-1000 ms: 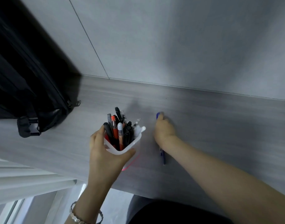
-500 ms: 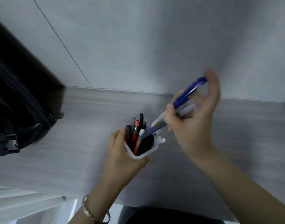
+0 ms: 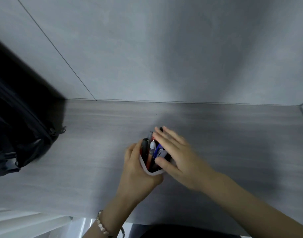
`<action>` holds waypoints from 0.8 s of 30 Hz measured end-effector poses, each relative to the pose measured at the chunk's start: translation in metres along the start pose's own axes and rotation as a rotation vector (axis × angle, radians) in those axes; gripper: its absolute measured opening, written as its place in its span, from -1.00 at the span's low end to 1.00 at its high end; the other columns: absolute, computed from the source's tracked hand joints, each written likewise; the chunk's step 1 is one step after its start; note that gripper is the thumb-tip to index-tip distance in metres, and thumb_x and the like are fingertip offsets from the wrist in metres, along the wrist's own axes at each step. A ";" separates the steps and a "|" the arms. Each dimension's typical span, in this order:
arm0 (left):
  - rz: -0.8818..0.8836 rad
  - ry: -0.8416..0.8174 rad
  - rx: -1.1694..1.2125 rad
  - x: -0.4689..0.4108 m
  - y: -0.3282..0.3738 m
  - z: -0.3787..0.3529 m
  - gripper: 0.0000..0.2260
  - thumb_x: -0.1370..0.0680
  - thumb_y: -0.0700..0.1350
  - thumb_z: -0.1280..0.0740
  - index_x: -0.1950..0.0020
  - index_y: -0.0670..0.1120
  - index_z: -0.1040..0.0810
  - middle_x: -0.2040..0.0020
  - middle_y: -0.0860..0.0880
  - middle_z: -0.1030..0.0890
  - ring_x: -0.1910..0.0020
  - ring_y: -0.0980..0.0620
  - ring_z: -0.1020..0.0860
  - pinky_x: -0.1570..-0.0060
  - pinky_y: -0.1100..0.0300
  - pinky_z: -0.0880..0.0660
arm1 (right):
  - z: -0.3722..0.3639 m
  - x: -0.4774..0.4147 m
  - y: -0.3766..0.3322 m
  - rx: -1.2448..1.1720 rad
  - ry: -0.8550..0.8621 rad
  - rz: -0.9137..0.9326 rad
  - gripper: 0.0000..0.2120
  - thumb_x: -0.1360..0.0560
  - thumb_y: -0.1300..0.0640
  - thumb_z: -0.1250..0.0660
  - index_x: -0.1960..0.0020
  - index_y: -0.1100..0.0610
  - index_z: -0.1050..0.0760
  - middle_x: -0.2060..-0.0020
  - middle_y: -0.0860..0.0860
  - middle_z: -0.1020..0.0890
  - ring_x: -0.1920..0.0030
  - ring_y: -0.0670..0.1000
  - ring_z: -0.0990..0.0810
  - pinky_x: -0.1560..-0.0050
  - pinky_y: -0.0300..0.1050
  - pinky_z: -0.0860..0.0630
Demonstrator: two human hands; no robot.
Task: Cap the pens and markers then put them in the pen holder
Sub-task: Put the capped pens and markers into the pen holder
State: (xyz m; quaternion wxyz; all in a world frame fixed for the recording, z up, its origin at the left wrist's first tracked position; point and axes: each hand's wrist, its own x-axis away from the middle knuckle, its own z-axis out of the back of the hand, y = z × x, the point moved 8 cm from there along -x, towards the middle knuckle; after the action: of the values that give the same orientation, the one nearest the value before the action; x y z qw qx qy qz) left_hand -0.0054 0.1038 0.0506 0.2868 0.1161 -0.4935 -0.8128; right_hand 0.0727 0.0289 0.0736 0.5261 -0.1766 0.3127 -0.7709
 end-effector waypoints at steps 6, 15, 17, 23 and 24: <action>0.128 -0.024 0.030 -0.047 -0.017 0.030 -0.39 -0.03 -0.10 -0.55 0.12 0.24 -0.29 0.00 0.12 -0.38 0.05 0.28 -0.43 0.18 0.52 -0.36 | 0.028 -0.005 0.044 -0.216 0.178 -0.245 -0.58 -0.50 -0.10 -0.17 -0.30 0.03 -0.38 -0.12 -0.16 -0.51 -0.15 -0.30 -0.39 -0.11 -0.65 -0.15; 0.092 -0.132 -0.134 -0.150 -0.025 0.075 -0.19 0.02 -0.18 -0.50 -0.23 -0.08 -0.41 -0.14 -0.04 -0.47 -0.12 -0.03 -0.47 -0.07 0.25 -0.38 | 0.018 -0.007 0.088 -0.159 -0.015 -0.455 -0.79 -0.52 0.19 -0.24 -0.13 0.18 -0.51 0.08 -0.02 -0.57 0.06 -0.10 -0.51 0.17 -0.54 -0.33; 0.077 -0.171 -0.180 -0.161 -0.020 0.079 -0.42 -0.13 -0.36 -0.50 -0.08 -0.06 -0.44 0.01 0.03 -0.45 -0.05 0.00 -0.42 0.10 0.35 -0.38 | 0.020 -0.008 0.088 -0.121 -0.028 -0.453 -0.78 -0.52 0.18 -0.23 -0.14 0.20 -0.51 0.07 -0.02 -0.56 0.06 -0.11 -0.49 0.20 -0.61 -0.29; 0.072 -0.341 -0.137 -0.181 -0.033 0.079 -0.55 -0.14 -0.47 -0.36 0.12 -0.06 -0.40 0.29 -0.01 -0.50 0.29 0.04 -0.49 0.39 0.29 -0.40 | 0.018 -0.001 0.092 0.019 -0.116 -0.523 -0.75 -0.54 0.13 -0.20 -0.19 0.15 -0.48 -0.08 0.04 -0.61 0.01 -0.09 -0.51 0.04 -0.38 -0.31; 0.053 -0.359 -0.137 -0.183 -0.034 0.078 -0.55 -0.17 -0.51 -0.34 0.15 -0.04 -0.40 0.31 0.01 -0.49 0.35 0.12 -0.49 0.43 0.35 -0.39 | 0.018 0.001 0.094 0.043 -0.129 -0.532 -0.74 -0.54 0.12 -0.20 -0.19 0.14 -0.48 -0.11 0.05 -0.60 -0.02 -0.07 -0.52 0.03 -0.38 -0.31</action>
State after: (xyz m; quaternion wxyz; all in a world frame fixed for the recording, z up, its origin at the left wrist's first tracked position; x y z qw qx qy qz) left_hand 0.0939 0.2795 0.0414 0.2227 -0.0634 -0.4830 -0.8444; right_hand 0.1488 -0.0004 0.0241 0.3277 -0.2901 0.2049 -0.8755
